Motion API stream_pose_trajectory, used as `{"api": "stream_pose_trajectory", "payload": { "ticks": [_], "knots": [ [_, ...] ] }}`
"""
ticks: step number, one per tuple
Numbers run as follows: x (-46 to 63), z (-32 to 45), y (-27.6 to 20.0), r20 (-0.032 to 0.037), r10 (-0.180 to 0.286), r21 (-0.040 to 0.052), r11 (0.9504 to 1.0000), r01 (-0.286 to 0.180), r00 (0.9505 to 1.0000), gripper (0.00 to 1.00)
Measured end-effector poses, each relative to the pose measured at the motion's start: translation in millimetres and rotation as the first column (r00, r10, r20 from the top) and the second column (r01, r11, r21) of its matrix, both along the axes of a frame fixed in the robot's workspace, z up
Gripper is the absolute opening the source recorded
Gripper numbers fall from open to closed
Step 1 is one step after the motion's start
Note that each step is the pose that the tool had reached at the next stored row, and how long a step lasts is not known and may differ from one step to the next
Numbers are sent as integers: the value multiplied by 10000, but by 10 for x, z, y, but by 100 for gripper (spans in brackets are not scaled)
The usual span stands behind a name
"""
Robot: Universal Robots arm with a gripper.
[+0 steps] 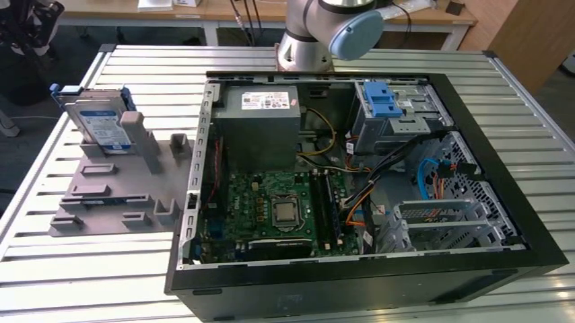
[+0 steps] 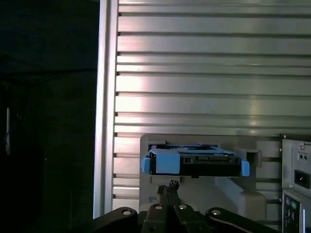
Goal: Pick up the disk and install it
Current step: 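Pick up the disk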
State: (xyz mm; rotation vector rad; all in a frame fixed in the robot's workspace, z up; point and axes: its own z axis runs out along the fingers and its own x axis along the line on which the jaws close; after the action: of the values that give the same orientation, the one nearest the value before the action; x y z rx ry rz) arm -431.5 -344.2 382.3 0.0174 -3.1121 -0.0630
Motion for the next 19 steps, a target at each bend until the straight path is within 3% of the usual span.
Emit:
{"api": "stream_pose_trajectory", "payload": {
  "ticks": [4, 8, 14, 19],
  "knots": [
    [0, -2, 0, 0, 698, 0, 9976, -698, 9976, 11],
    [0, -4, 0, 0, 1404, 0, 9901, -1404, 9901, 11],
    [0, -6, 0, 1, 2330, 3, 9725, -2330, 9725, 11],
    [0, -6, 0, 2, 3062, 3, 9520, -3062, 9520, 11]
  ]
}}
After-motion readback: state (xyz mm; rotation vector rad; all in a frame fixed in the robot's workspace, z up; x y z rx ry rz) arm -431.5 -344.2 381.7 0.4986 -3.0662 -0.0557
